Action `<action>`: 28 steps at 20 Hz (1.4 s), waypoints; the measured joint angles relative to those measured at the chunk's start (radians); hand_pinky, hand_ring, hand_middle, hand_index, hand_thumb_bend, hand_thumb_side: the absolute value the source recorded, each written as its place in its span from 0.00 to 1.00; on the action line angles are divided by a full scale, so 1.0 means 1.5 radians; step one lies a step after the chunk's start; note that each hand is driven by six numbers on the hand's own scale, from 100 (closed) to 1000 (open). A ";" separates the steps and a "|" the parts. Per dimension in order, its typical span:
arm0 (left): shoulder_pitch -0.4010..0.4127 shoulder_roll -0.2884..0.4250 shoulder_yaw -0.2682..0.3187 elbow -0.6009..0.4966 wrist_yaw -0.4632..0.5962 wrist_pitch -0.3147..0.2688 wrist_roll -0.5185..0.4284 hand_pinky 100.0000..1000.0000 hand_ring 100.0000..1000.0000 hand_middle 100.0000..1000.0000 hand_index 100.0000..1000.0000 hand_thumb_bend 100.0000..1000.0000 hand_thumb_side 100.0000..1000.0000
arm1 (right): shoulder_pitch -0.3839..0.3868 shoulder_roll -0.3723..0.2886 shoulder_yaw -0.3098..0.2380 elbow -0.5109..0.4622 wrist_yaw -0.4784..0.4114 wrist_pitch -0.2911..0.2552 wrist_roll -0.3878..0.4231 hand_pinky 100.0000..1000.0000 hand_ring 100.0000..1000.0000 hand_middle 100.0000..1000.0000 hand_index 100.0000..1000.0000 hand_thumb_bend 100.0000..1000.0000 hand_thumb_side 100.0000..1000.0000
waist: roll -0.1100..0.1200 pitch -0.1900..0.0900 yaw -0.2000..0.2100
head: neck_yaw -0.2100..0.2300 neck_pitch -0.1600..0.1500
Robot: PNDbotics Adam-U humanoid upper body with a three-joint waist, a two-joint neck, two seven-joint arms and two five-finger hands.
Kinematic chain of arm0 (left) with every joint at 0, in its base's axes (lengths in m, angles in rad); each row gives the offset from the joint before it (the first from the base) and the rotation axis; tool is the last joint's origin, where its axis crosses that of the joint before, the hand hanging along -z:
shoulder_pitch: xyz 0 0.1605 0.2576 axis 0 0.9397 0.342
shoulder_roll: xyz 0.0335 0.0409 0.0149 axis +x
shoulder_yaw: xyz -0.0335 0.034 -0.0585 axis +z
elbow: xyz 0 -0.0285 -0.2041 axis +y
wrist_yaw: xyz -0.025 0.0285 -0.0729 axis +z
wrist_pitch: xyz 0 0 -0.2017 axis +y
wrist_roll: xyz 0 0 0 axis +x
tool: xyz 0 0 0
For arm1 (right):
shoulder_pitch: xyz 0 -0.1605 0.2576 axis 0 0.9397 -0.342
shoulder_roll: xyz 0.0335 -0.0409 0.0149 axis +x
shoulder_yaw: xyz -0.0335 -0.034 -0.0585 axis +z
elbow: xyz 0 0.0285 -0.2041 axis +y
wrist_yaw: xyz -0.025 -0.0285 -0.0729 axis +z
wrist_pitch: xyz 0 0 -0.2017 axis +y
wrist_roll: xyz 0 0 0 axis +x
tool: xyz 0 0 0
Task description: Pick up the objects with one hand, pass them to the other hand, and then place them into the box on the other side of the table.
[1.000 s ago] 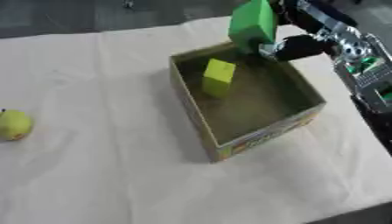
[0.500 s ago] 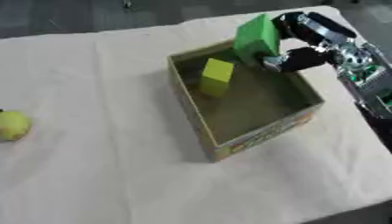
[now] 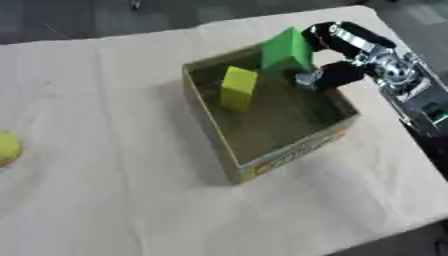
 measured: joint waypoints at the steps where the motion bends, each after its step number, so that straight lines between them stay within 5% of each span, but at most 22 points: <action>1: 0.000 0.000 0.001 0.000 0.000 0.000 0.001 0.87 0.70 0.65 0.80 0.47 0.79 | 0.000 -0.001 0.001 -0.002 0.009 -0.003 0.002 0.85 0.67 0.60 0.58 0.17 0.11 | 0.000 0.000 0.000 | 0.000 0.000; 28: 0.005 0.000 0.007 0.000 0.000 0.003 0.009 0.87 0.70 0.65 0.80 0.46 0.79 | -0.012 -0.005 0.064 -0.016 0.155 -0.087 0.093 0.83 0.69 0.63 0.61 0.27 0.19 | 0.000 0.000 0.004 | 0.002 0.005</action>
